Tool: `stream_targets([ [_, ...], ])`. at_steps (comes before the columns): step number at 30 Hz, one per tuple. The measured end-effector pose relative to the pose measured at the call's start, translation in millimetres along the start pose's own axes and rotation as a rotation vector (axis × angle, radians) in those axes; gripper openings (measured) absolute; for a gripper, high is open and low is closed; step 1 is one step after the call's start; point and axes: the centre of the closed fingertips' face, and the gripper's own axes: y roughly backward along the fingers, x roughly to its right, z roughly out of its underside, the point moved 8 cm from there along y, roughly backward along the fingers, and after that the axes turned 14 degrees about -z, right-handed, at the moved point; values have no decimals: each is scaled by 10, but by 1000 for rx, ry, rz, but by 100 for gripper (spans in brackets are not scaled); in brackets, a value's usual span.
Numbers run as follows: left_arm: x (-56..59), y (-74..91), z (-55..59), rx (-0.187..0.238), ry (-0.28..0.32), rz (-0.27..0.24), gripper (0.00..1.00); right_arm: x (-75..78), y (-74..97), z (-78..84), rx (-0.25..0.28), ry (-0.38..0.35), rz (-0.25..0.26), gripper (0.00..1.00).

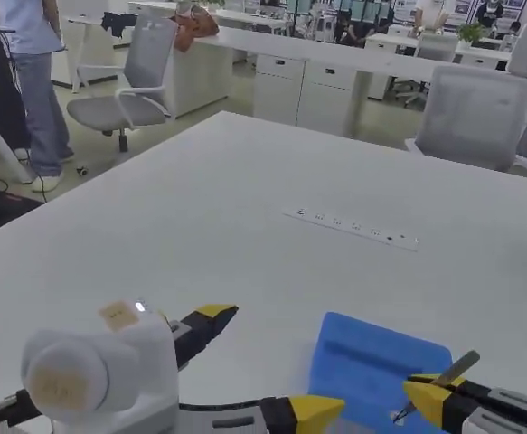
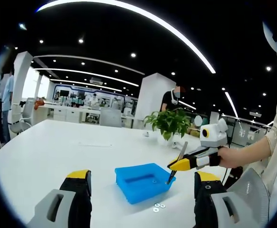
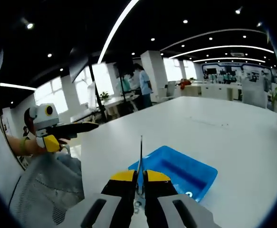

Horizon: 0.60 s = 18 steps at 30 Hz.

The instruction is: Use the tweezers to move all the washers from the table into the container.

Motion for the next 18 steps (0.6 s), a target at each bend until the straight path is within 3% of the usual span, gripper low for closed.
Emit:
stream_targets([
  [10,-12,4,10,-6,-5,-8,90,233,-64,-249,10,20,3,3],
  [18,-10,-2,26,-19,-9,-7,90,426,-172,-258,-5,-2,17,3],
])
